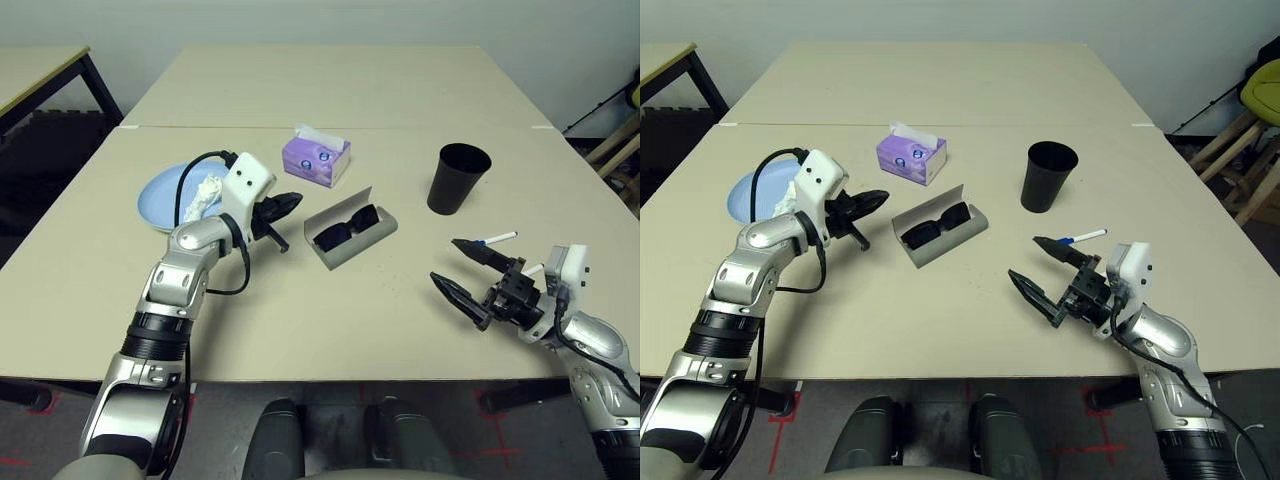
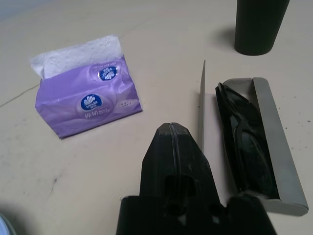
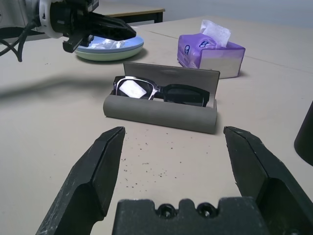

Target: Organize and tidy the items on the table.

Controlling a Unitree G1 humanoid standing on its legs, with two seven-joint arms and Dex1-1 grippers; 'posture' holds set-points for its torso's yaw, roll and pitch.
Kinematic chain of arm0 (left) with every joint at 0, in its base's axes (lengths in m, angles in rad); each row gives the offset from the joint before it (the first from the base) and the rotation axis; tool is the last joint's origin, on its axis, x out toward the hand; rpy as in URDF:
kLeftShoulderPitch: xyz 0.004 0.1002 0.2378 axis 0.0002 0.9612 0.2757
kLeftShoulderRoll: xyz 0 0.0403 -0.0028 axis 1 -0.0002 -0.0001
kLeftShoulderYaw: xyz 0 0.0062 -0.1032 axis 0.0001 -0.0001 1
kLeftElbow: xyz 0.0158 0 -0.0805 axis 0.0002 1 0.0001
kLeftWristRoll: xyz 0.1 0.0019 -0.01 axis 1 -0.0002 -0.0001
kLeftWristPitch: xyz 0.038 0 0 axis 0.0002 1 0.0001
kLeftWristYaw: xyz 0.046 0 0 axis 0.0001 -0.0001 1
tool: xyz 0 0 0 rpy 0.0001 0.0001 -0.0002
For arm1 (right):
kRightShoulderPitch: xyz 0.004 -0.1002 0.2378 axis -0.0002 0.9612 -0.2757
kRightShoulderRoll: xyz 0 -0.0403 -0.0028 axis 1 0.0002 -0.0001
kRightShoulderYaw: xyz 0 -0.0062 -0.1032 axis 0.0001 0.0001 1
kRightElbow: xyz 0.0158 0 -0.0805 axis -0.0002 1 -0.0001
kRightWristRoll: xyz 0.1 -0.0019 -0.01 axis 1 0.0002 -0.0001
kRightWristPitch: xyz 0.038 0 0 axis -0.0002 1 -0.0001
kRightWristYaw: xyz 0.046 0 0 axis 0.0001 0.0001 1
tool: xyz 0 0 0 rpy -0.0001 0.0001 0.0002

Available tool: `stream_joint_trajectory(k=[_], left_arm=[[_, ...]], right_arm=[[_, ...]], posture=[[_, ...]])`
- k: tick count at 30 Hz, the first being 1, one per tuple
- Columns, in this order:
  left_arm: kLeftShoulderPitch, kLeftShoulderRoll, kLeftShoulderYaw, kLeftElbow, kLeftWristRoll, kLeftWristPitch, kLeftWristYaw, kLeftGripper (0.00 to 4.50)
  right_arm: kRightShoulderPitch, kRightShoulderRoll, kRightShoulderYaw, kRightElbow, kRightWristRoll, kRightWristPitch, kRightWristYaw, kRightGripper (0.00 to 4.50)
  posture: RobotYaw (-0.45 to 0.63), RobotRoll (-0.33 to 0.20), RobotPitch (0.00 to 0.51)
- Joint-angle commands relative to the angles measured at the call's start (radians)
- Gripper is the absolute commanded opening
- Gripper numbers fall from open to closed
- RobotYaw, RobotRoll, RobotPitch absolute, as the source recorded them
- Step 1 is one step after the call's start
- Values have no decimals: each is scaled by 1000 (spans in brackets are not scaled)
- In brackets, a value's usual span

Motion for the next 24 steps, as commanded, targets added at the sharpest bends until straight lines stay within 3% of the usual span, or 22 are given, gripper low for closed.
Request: stream_joint_trajectory(k=[1,24], left_arm=[[-14,-13,-23,33,25,-1,15,37],[1,-34,-105,15,121,129,70,37]], right_arm=[[-4,-4,2,15,-1,-12,9,4500],[-13,-13,3,1,-7,2,-1,4500]], posture=[[93,0,68],[82,0,65]])
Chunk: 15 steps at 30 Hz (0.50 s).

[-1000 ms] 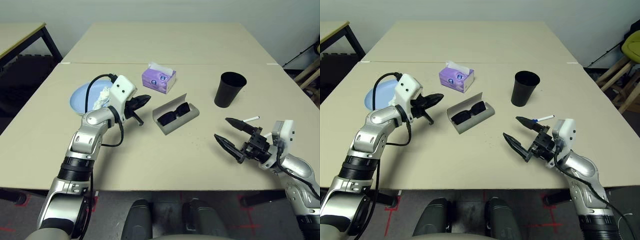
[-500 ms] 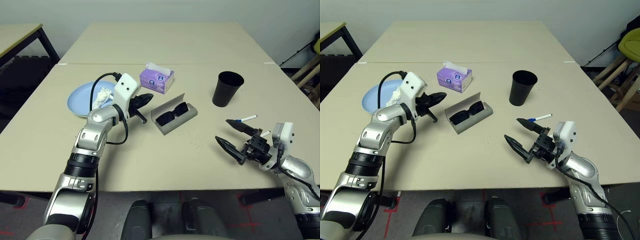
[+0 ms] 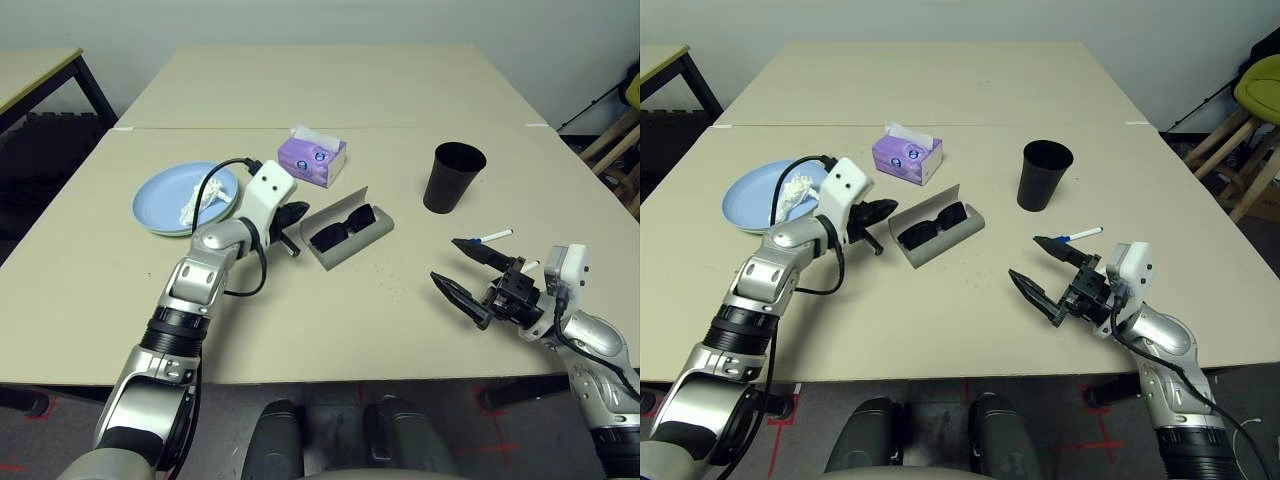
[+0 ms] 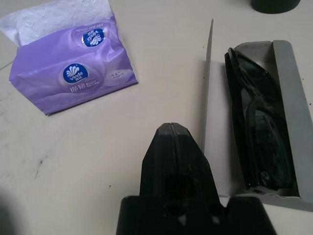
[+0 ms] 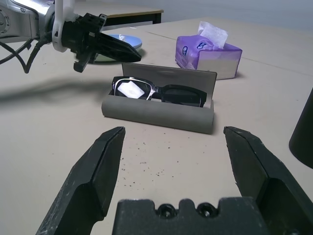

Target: Organize and tidy the items on the table.

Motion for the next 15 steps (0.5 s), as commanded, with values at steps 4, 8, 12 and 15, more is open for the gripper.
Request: stream_joint_trajectory(k=[4,8,12,15], left_arm=[[25,-4,-33,-62,0,51,-14,37],[55,-6,-48,-125,-9,90,-20,37],[89,-6,-57,-206,-18,139,-23,37],[113,-4,-63,-250,-22,166,-23,37]], right_arm=[[-8,-11,1,5,-8,0,-4,4500],[-11,-13,-1,9,-10,-2,-6,4500],[-15,-13,-2,13,-13,-3,-8,4500],[-18,-14,-3,19,-16,-5,-7,4500]], posture=[[82,0,66],[82,0,69],[84,0,71],[89,0,74]])
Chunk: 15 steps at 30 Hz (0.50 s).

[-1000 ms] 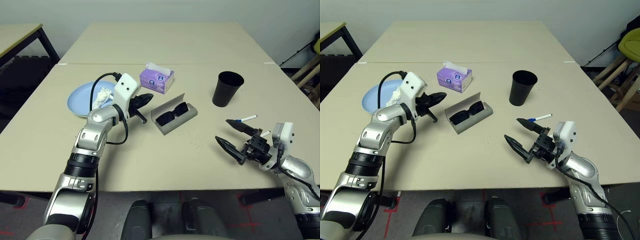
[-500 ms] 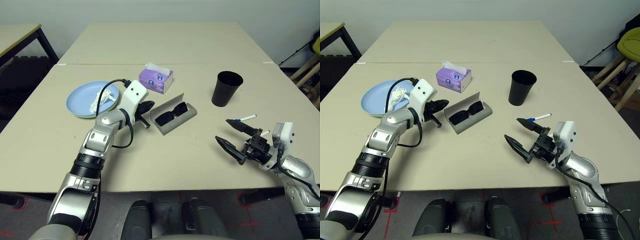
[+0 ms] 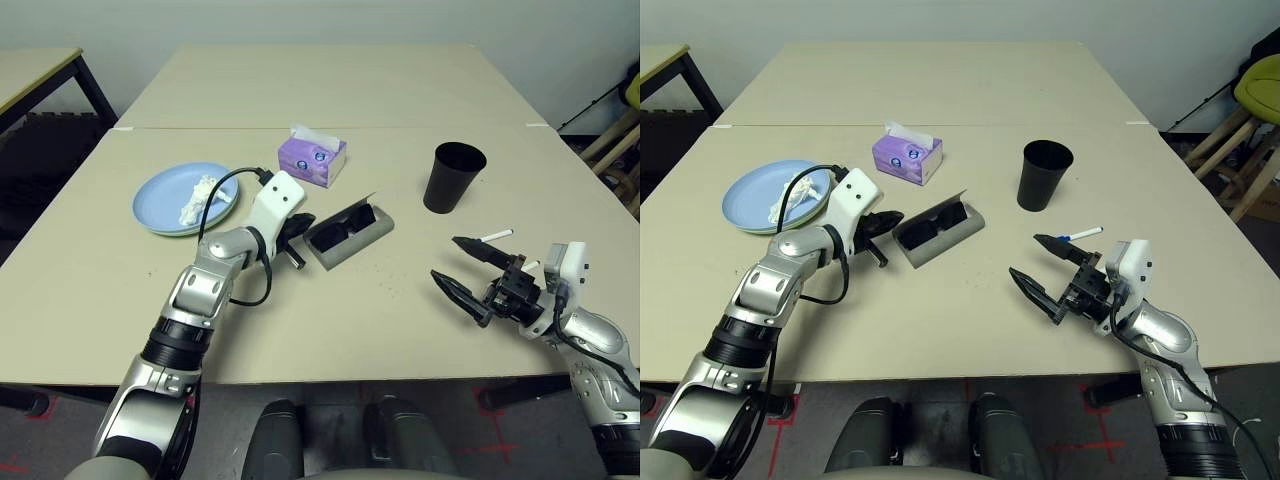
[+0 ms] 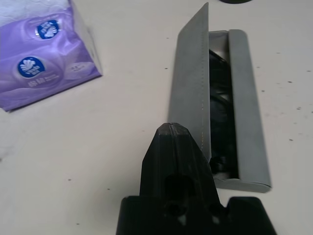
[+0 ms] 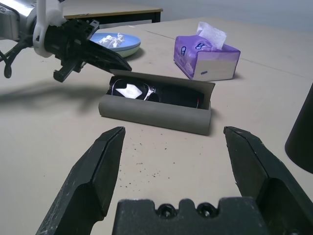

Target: Organize and tidy the items on the table.

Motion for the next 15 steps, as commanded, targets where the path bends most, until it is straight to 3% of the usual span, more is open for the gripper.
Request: stream_joint_trajectory(k=[1,15], left_arm=[[29,2,-21,-54,-9,39,-8,37],[76,1,-19,-87,-21,81,4,37]], right_arm=[[-7,-7,-2,20,-6,-5,-2,4500],[-24,-13,-5,48,-8,-15,8,4500]], posture=[[90,0,75],[88,0,77]])
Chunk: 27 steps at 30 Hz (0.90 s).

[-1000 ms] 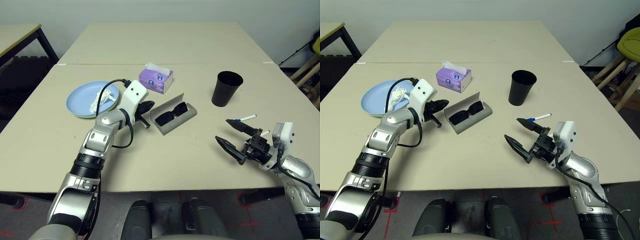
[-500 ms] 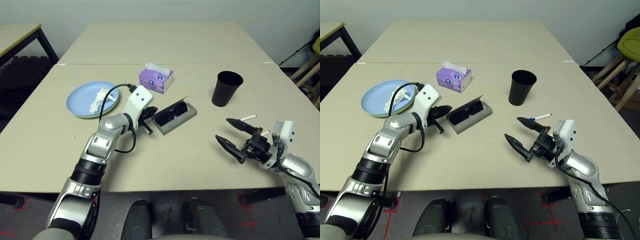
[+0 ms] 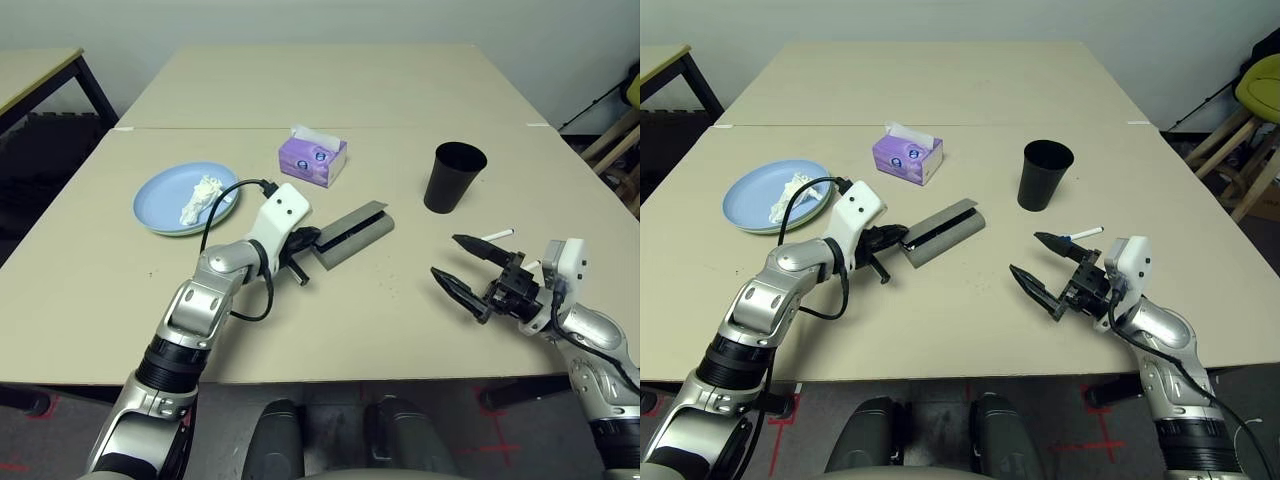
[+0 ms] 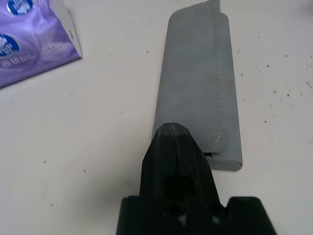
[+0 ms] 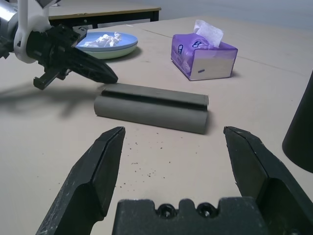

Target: Organize and tidy the items on the table.

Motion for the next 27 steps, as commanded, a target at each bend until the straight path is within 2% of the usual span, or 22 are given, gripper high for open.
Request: stream_joint_trajectory(k=[1,27], left_arm=[[17,-9,-14,-21,-6,17,8,37],[81,-55,-56,-4,-8,30,35,37]], right_arm=[[-3,-13,-6,16,-6,-12,6,4500],[28,-28,-16,-15,3,-5,-7,4500]], posture=[[88,0,77],[68,0,91]])
